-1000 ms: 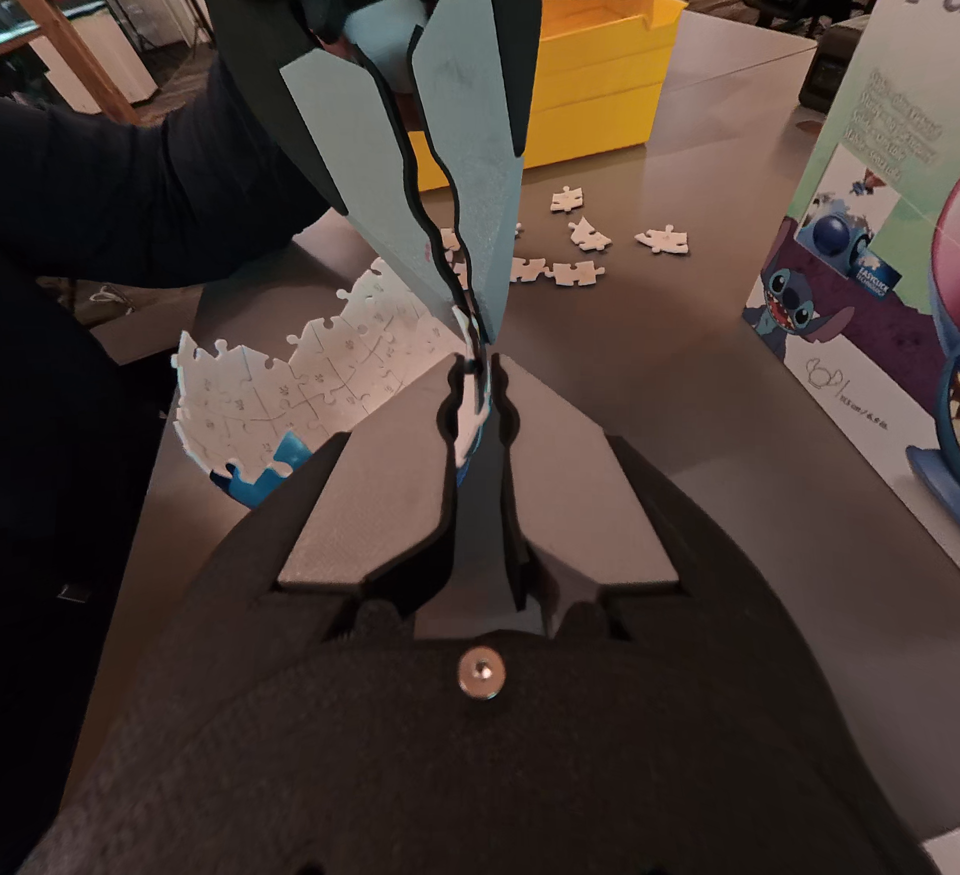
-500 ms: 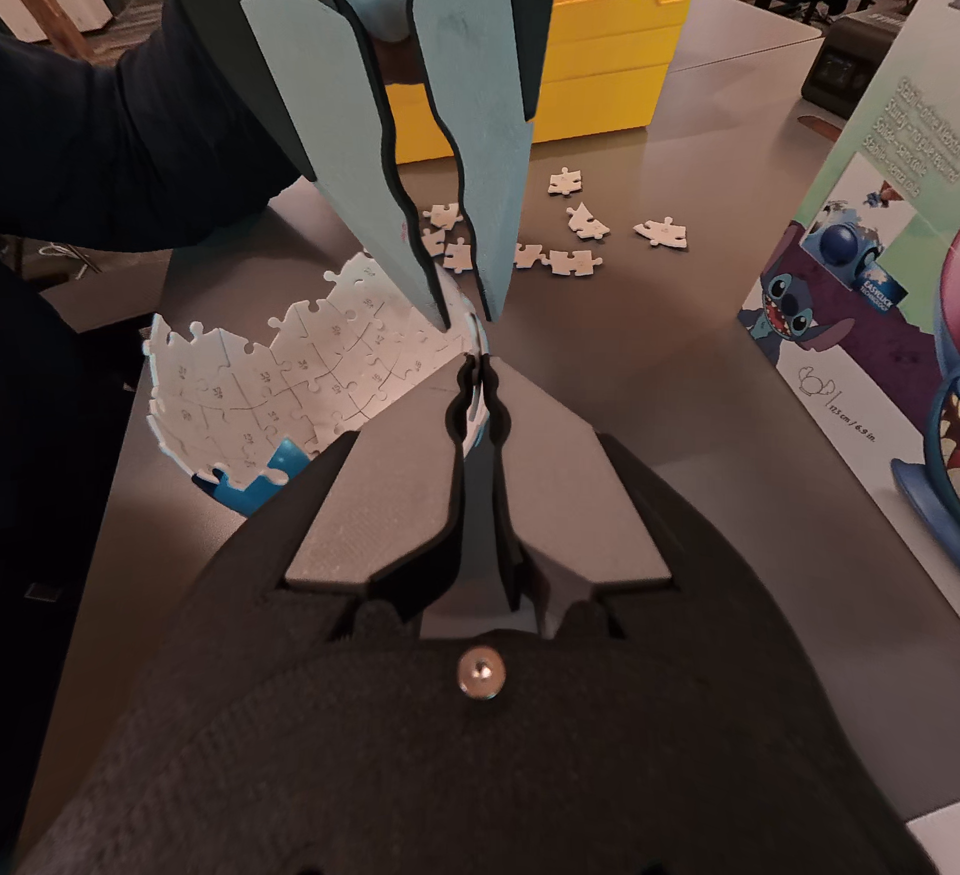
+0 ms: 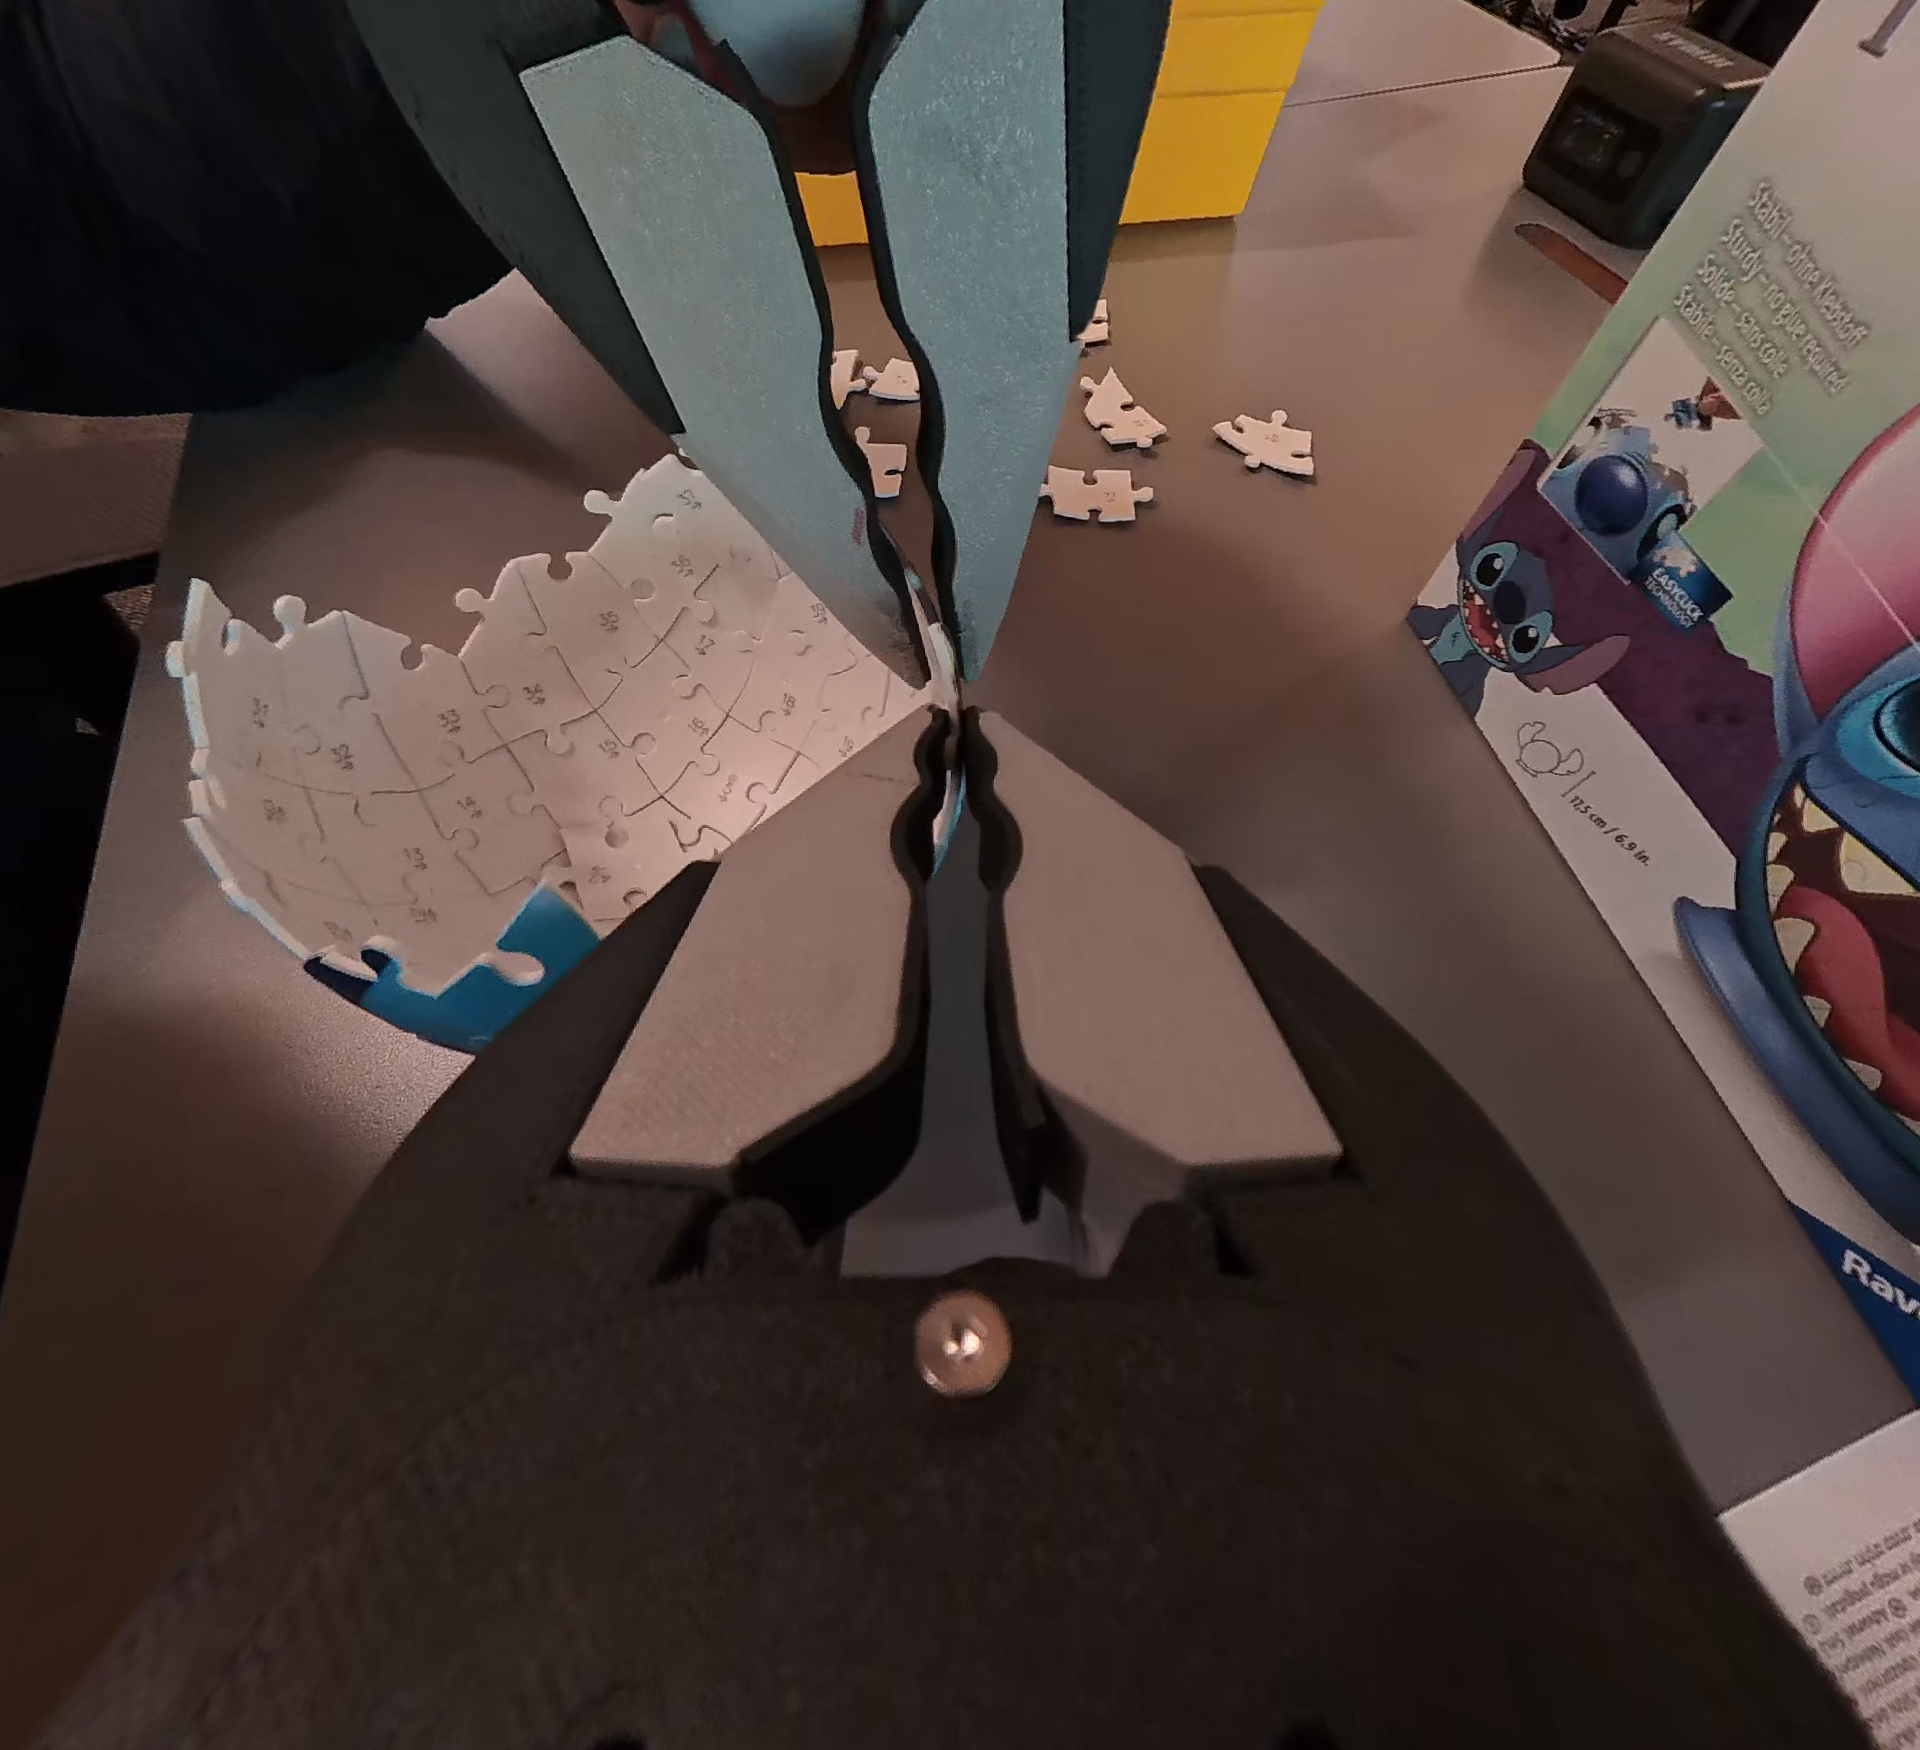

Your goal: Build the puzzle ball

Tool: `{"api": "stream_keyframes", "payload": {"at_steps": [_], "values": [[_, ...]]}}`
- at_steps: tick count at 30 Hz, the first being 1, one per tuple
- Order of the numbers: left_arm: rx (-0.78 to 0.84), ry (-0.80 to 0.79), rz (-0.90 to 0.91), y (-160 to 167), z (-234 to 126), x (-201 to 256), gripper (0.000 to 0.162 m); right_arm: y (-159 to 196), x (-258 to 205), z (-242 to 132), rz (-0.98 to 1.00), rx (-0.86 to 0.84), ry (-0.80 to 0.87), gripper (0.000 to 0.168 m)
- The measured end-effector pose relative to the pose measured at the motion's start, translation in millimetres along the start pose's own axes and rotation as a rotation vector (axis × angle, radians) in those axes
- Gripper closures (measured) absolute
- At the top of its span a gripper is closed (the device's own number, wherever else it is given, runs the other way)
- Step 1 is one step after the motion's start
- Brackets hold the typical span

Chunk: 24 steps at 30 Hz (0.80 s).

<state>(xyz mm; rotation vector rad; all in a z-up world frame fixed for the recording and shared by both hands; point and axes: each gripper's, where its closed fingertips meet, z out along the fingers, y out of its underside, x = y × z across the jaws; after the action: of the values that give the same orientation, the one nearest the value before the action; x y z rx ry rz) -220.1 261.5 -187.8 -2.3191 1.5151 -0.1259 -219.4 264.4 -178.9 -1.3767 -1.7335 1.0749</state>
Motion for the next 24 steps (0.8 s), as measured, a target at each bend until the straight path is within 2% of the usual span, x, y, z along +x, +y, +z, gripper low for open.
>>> {"api": "stream_keyframes", "payload": {"at_steps": [10, 24], "values": [[0.062, 0.061, -0.020, -6.7, -1.0, 1.5, 0.157, 1.0, 0.1, -0.7, -0.011, -0.002, 0.005, 0.168], [0.065, 0.039, -0.023, -10.0, -1.8, 0.9, 0.161, 3.8, -2.8, 0.7, 0.025, -0.002, -0.052, 0.168]]}}
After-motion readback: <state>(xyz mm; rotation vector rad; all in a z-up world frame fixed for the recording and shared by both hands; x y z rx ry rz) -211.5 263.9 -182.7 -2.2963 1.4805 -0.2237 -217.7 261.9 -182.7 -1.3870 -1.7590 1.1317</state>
